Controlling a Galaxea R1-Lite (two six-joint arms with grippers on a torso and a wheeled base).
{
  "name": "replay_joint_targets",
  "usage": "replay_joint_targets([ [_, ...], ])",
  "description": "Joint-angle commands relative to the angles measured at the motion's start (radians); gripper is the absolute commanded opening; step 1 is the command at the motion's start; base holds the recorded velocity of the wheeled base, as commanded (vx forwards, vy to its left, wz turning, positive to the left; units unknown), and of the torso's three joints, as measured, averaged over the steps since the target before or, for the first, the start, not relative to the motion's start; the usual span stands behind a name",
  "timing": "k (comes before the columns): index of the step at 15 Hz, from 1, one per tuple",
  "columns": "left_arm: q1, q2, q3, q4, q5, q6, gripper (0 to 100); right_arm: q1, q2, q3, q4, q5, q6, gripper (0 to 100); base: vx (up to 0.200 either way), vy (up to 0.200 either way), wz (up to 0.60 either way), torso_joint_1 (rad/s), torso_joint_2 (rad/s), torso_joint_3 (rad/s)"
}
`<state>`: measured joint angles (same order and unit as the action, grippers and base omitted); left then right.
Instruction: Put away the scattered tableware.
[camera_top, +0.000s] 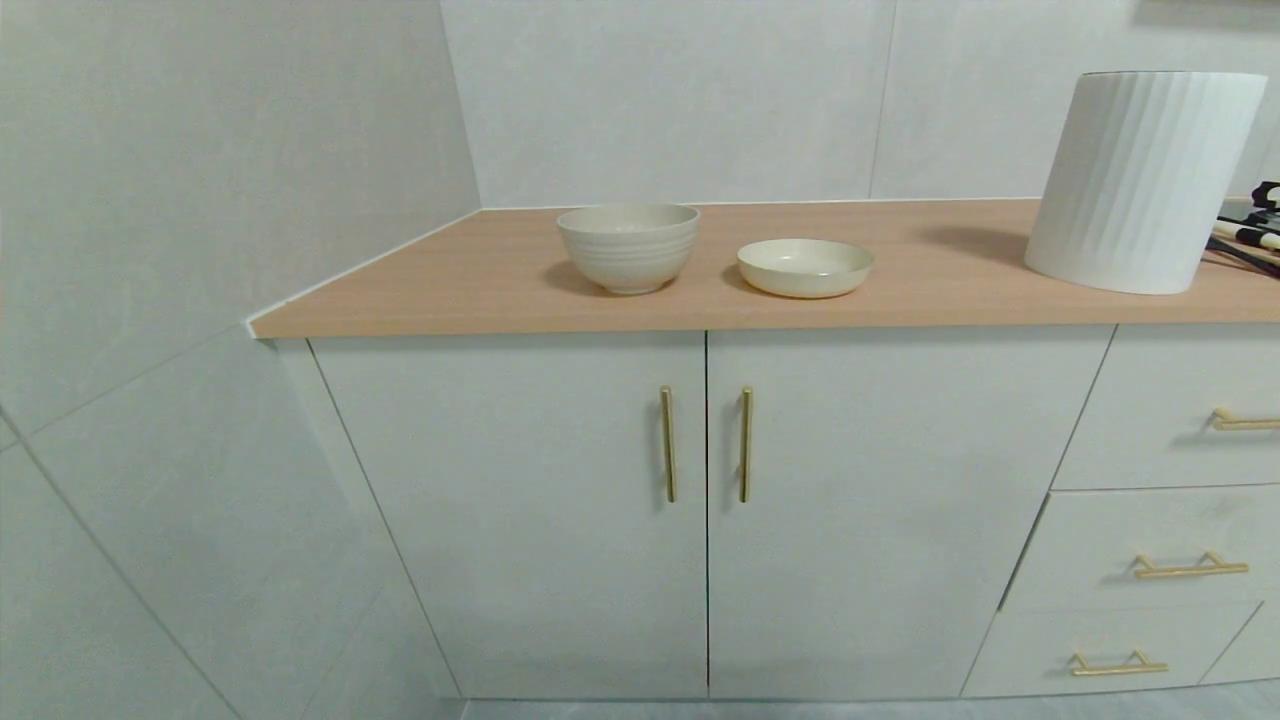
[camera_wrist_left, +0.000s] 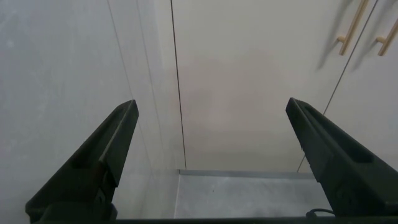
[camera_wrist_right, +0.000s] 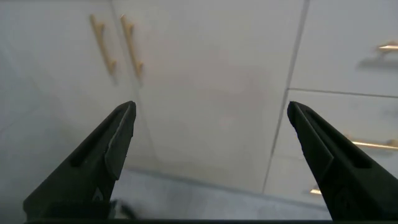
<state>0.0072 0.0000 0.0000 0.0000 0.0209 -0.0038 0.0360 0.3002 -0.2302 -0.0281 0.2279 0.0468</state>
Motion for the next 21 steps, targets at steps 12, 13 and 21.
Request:
replay_joint_targets([
  [12,0.0,0.002,0.0,0.0,0.001,-0.001,100,0.371,1.114,-0.6,-0.105,0.07,-0.007,100,0.0,0.0,0.0,0.0,0.0,0.0],
  [13,0.0,0.002,0.0,0.0,0.001,-0.001,100,0.386,1.169,-0.643,-0.107,0.07,-0.005,100,0.0,0.0,0.0,0.0,0.0,0.0],
  [21,0.0,0.002,0.0,0.0,0.001,-0.001,100,0.435,1.478,-0.805,-0.187,0.107,0.085,100,0.0,0.0,0.0,0.0,0.0,0.0],
])
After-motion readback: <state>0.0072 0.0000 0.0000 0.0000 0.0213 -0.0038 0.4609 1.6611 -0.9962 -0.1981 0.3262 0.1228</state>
